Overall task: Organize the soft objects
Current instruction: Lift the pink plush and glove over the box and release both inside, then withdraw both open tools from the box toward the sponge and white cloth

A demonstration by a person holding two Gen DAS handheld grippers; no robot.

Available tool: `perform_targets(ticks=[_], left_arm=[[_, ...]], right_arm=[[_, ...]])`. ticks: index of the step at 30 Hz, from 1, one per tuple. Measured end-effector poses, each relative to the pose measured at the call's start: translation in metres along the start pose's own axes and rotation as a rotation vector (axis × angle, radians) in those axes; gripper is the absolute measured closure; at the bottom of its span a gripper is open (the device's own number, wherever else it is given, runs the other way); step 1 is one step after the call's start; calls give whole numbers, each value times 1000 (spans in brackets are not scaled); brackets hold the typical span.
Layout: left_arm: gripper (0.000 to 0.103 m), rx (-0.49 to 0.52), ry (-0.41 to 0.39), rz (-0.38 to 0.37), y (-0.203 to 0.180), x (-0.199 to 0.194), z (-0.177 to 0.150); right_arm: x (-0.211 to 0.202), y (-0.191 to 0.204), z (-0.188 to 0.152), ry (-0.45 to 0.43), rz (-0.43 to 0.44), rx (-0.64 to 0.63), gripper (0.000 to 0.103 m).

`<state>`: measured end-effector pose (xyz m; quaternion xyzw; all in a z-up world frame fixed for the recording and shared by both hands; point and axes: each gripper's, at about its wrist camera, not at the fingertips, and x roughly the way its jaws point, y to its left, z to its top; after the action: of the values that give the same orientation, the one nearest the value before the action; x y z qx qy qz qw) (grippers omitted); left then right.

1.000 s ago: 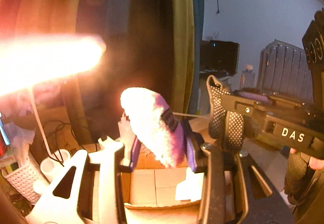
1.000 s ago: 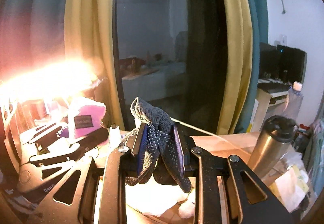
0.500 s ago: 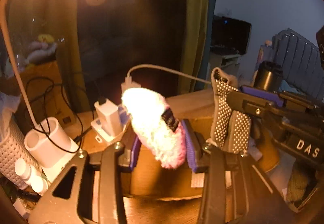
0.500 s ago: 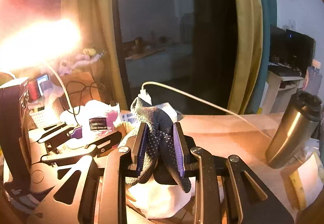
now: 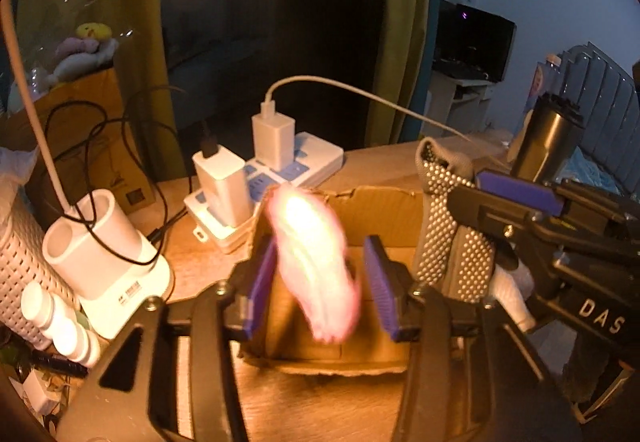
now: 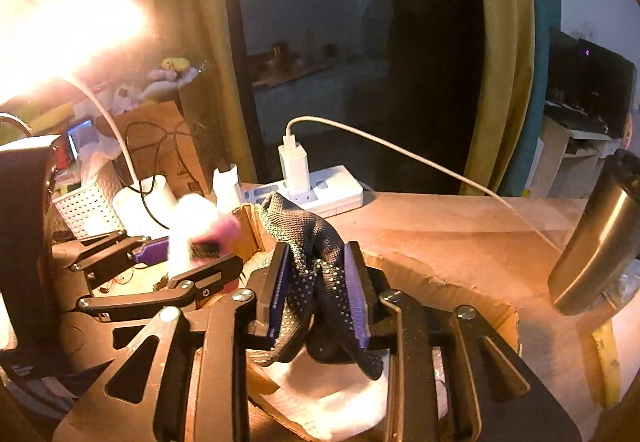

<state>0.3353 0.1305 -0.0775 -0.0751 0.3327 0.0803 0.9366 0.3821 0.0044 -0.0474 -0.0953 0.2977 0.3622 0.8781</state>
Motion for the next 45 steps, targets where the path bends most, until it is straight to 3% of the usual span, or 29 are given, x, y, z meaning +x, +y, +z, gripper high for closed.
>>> perform_targets(ticks=[4,42,43,45], left_arm=[[51,-5,2,6,2,-5,-1],[49,15,-153,-50,-31,-131,-26],[48,16,-156,-53,-32,-134,-27],[28,13,-163,-60,-34,-138,-29]], right_arm=[[-1,3,2,1,9,-5,50],[-154,22,-16,-187,-119,-26,50],[-158,23,-18,-190,-121,-26,50],[-165,24,-20,-194,-124,-29,50]])
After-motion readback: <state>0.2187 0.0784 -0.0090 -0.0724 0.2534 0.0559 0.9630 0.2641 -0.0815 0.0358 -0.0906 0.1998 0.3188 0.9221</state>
